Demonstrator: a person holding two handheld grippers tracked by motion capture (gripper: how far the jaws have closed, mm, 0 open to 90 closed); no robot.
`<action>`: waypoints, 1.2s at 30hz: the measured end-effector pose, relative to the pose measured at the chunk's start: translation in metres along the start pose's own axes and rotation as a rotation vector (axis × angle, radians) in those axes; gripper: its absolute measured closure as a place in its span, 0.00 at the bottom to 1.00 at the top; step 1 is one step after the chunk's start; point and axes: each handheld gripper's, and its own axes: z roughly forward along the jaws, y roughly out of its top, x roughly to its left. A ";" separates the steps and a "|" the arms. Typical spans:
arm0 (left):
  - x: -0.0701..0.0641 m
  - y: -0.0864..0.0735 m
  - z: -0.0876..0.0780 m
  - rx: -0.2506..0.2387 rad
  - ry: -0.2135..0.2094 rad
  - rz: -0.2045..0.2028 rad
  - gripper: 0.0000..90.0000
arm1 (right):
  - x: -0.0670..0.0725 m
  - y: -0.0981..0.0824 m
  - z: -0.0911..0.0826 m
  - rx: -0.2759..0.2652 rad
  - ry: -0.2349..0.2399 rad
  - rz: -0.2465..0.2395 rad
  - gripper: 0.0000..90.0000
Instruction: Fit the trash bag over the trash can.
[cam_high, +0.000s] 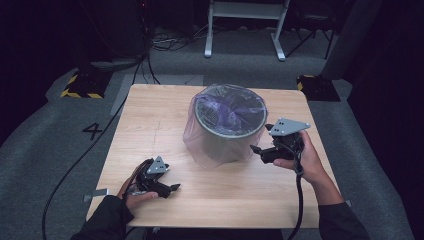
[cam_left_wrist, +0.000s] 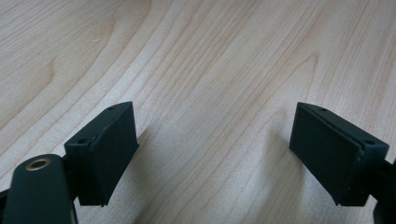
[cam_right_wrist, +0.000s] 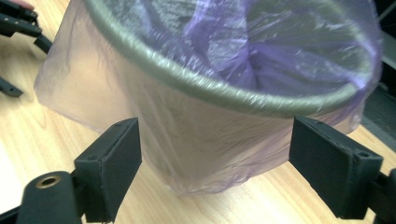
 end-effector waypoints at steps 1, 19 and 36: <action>0.000 0.000 0.000 0.000 0.000 0.000 0.16 | 0.000 -0.001 0.000 0.002 0.005 0.002 0.19; 0.000 0.000 0.000 0.000 0.000 0.000 0.16 | 0.006 -0.018 0.010 0.081 0.014 -0.012 0.19; 0.000 0.000 0.000 0.000 0.000 0.000 0.16 | 0.003 -0.046 0.017 0.179 0.011 -0.017 0.20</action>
